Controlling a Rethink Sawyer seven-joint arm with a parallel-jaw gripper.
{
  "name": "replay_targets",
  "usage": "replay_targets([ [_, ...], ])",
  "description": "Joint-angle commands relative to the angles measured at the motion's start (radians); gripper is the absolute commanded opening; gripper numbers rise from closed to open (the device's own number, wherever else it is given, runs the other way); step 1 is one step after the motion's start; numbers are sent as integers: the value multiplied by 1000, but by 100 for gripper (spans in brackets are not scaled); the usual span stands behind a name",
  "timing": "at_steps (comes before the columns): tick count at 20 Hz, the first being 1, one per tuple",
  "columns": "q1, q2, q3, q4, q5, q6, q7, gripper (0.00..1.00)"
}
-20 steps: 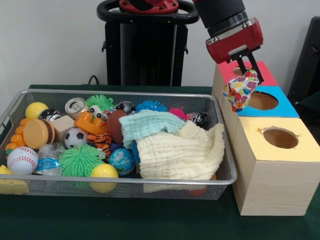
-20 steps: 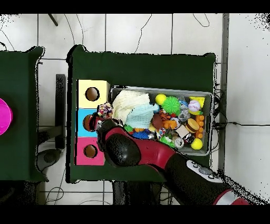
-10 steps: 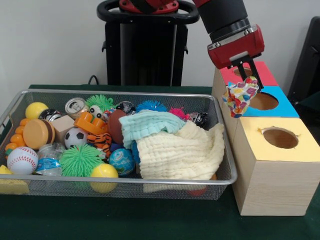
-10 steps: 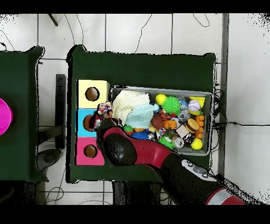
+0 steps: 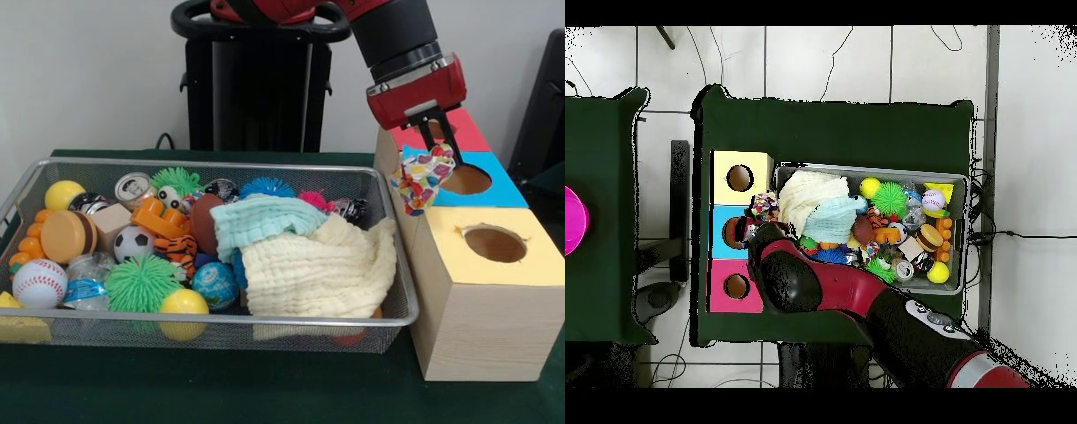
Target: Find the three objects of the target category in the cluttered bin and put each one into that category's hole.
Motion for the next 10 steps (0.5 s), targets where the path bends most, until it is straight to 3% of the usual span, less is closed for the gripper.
replay_targets([
  [1,-14,23,-41,-117,-22,-77,194,0],
  [10,-31,31,-13,-135,-46,-82,199,0],
])
